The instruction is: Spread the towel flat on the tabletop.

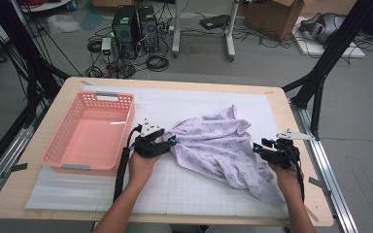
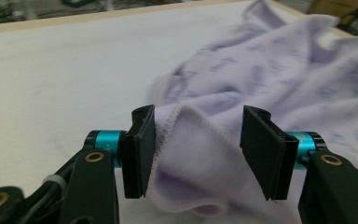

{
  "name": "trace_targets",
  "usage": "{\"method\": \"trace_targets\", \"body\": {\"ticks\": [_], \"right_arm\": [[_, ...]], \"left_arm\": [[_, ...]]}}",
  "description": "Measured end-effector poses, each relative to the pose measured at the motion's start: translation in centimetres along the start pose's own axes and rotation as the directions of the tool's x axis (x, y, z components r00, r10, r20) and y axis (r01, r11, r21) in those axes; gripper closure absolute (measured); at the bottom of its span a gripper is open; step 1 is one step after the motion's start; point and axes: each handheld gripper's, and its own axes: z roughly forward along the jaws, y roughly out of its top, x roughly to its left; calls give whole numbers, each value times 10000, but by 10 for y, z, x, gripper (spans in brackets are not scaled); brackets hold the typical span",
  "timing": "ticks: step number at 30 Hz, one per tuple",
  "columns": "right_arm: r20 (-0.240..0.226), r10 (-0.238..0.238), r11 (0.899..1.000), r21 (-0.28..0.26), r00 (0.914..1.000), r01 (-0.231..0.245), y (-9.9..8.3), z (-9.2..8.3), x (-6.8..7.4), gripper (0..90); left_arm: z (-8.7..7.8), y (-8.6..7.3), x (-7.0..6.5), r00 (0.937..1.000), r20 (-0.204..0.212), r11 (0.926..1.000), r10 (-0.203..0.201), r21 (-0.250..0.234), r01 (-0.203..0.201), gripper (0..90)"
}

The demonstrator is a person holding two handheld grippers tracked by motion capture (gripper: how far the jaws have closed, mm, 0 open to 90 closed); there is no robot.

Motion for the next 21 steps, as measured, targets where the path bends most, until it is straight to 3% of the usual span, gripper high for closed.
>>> {"method": "trace_targets", "body": {"ticks": [2,4,6,8,11,13,14,16,17,19,21], "right_arm": [[4,-27,10000,-16,10000,27,0,-1,1,522],[-15,-46,10000,11,10000,46,0,-1,2,521],[-48,-56,10000,30,10000,56,0,-1,2,518],[-17,-114,9999,127,9999,115,-1,0,3,514],[-36,-119,9997,194,9999,120,-1,1,4,513],[-44,-78,9998,167,10000,79,-2,0,4,513],[-63,-56,9998,173,10000,57,-3,0,4,513],[-63,1,9997,226,10000,0,-6,1,2,513],[-74,30,9997,245,10000,-28,-7,1,2,513],[-88,57,9996,281,9999,-54,-8,3,1,513],[-97,37,9995,315,9999,-34,-9,4,2,512]], "left_arm": [[1,0,-11,9981,592,9999,142,53,-145,449],[4,-1,-22,9921,1233,9996,219,127,-237,450],[10,-4,-35,9805,1932,9980,349,444,-443,449],[19,-9,-50,9688,2372,9915,716,888,-950,449],[33,-17,-68,9581,2610,9760,1178,1475,-1601,407],[39,-19,-76,9556,2620,9680,1351,1710,-1838,392],[40,-19,-80,9544,2554,9650,1545,1684,-2013,387],[41,-20,-85,9497,2759,9644,1484,1723,-2008,381],[41,-20,-89,9458,2726,9558,1767,1818,-2310,390],[40,-22,-96,9305,2551,9318,2630,1830,-3135,508],[38,-21,-96,9198,2648,9216,2895,1825,-3425,679]]}}
